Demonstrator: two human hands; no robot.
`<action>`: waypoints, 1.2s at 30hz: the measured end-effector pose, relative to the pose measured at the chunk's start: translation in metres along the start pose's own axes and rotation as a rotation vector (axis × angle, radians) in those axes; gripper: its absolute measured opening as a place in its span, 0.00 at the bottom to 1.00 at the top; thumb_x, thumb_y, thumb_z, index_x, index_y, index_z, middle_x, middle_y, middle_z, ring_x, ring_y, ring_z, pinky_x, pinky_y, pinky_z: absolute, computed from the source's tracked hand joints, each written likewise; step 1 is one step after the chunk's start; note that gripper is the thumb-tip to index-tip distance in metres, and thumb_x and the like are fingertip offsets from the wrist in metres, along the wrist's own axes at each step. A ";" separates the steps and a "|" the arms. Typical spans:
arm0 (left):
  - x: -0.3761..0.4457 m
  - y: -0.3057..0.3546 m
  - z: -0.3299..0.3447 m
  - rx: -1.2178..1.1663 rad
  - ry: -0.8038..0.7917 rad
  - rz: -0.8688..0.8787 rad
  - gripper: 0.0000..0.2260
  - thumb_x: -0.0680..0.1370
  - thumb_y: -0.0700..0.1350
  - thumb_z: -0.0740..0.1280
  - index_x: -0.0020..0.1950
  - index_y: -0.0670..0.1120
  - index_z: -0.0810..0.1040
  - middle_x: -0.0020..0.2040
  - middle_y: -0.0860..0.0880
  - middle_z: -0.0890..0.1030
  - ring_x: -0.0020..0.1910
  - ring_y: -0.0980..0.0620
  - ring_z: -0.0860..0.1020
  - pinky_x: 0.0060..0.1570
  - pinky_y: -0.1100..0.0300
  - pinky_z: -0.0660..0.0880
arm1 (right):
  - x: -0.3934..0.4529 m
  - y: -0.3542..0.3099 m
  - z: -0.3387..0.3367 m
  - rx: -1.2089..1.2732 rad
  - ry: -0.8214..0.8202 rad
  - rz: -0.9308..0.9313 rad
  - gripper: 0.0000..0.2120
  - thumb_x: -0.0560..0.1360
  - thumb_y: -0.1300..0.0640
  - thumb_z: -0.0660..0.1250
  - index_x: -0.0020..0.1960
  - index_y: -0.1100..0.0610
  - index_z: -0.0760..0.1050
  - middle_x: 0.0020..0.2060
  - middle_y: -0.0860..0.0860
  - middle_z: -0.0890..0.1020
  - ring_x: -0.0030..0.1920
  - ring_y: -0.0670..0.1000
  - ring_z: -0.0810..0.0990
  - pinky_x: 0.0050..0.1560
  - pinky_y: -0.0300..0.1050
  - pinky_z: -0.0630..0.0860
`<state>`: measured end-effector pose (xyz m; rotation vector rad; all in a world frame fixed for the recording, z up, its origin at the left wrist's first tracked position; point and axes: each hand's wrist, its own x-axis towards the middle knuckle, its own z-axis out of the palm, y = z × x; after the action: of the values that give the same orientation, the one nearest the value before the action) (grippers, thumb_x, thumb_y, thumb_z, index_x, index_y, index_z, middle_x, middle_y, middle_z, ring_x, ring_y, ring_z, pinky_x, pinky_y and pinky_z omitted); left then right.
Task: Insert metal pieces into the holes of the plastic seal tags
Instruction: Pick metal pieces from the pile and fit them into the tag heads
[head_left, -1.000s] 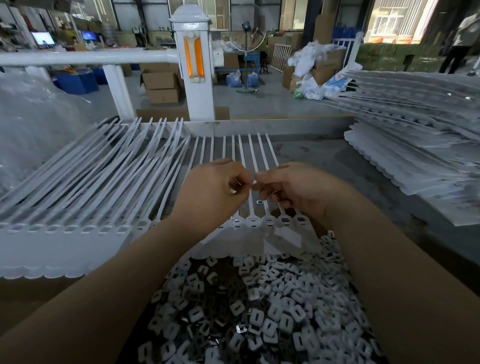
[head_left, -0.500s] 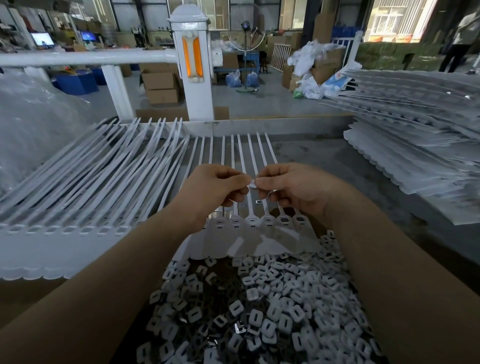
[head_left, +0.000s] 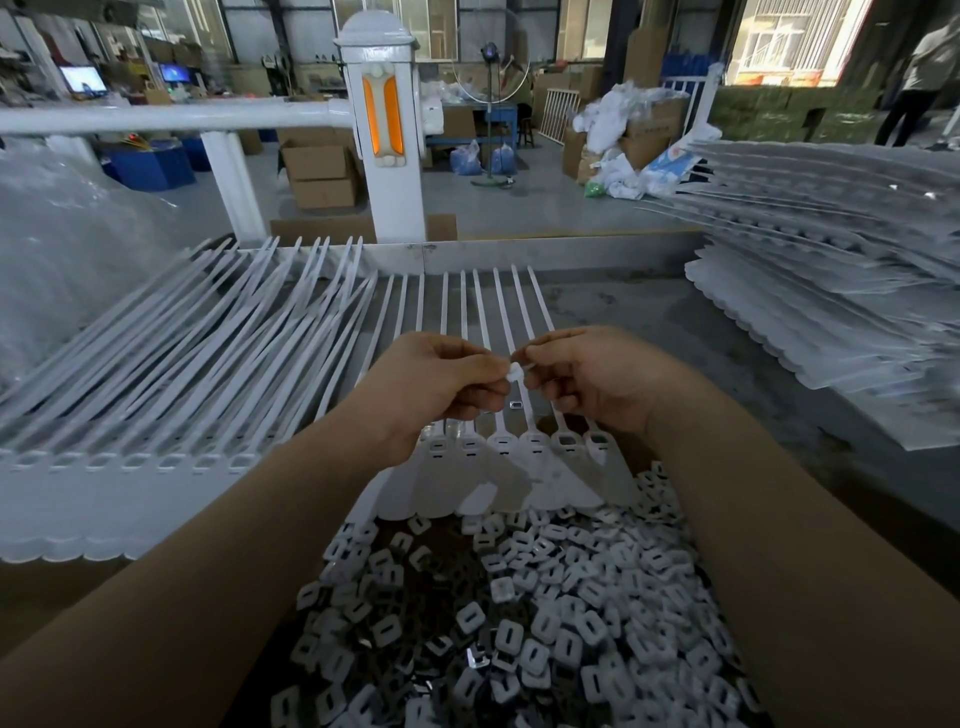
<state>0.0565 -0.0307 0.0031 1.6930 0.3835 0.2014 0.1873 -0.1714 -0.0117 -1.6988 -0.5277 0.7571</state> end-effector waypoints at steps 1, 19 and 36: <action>0.000 0.000 0.000 0.020 0.005 0.008 0.04 0.76 0.42 0.72 0.47 0.42 0.83 0.39 0.47 0.86 0.35 0.56 0.82 0.34 0.67 0.77 | -0.001 0.000 0.000 -0.008 -0.008 -0.003 0.07 0.78 0.58 0.65 0.47 0.57 0.82 0.34 0.50 0.83 0.32 0.46 0.74 0.31 0.39 0.69; 0.003 -0.006 -0.002 0.058 0.049 0.060 0.03 0.76 0.42 0.72 0.46 0.43 0.84 0.39 0.47 0.86 0.35 0.54 0.83 0.34 0.67 0.78 | -0.009 -0.005 0.001 -0.063 -0.118 -0.055 0.05 0.75 0.58 0.70 0.50 0.57 0.81 0.39 0.51 0.84 0.36 0.46 0.75 0.36 0.40 0.69; 0.008 -0.019 -0.006 0.397 0.070 0.087 0.04 0.76 0.49 0.72 0.42 0.51 0.84 0.36 0.57 0.84 0.31 0.63 0.78 0.29 0.69 0.72 | -0.006 -0.006 0.001 -0.852 0.842 -0.088 0.14 0.72 0.61 0.66 0.29 0.57 0.67 0.24 0.50 0.69 0.23 0.49 0.67 0.24 0.37 0.58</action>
<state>0.0596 -0.0201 -0.0158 2.1004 0.4221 0.2615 0.1831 -0.1730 -0.0044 -2.5260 -0.3200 -0.3600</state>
